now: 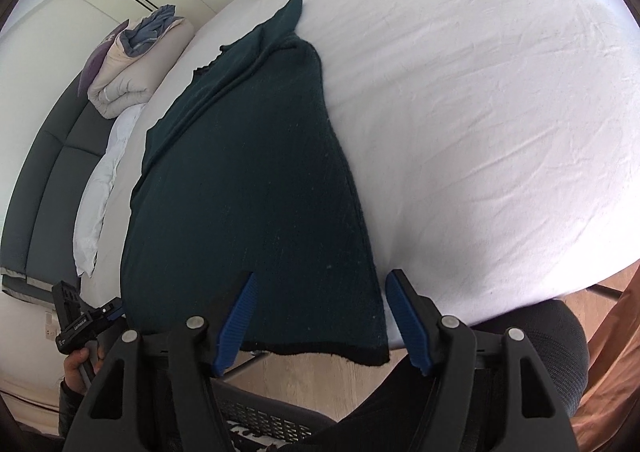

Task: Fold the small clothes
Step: 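Grasp the sweater hem with both grippers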

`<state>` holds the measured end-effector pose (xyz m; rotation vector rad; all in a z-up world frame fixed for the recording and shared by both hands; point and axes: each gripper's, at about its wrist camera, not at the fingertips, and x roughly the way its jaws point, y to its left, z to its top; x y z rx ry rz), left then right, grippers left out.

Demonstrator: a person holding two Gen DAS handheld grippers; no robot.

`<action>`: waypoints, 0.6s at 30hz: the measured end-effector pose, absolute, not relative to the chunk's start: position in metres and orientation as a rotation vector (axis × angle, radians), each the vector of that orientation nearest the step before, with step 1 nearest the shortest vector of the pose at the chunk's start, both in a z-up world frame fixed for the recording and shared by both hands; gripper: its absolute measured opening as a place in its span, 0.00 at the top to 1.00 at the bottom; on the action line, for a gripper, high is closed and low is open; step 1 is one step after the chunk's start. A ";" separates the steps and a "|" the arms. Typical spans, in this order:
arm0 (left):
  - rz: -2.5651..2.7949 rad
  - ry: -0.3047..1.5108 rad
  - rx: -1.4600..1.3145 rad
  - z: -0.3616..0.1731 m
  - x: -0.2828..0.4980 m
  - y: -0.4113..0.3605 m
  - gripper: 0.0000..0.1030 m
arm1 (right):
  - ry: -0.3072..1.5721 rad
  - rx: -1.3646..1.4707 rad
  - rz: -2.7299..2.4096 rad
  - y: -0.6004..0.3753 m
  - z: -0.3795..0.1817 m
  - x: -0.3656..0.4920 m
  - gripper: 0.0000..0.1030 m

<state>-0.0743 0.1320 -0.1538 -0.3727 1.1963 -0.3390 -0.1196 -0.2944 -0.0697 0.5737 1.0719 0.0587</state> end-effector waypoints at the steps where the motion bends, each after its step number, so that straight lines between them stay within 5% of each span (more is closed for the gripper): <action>1: -0.339 1.207 -0.363 -0.154 -0.075 0.131 0.28 | 1.078 0.569 0.063 -0.293 -0.071 -0.122 0.39; 9: -0.360 1.257 -0.386 -0.161 -0.078 0.137 0.35 | 1.102 0.603 0.077 -0.294 -0.073 -0.127 0.44; 15: -0.313 1.274 -0.399 -0.167 -0.076 0.148 0.72 | 1.111 0.611 0.082 -0.294 -0.078 -0.124 0.56; 18: -0.323 1.278 -0.408 -0.167 -0.074 0.151 0.85 | 1.125 0.613 0.083 -0.295 -0.080 -0.125 0.74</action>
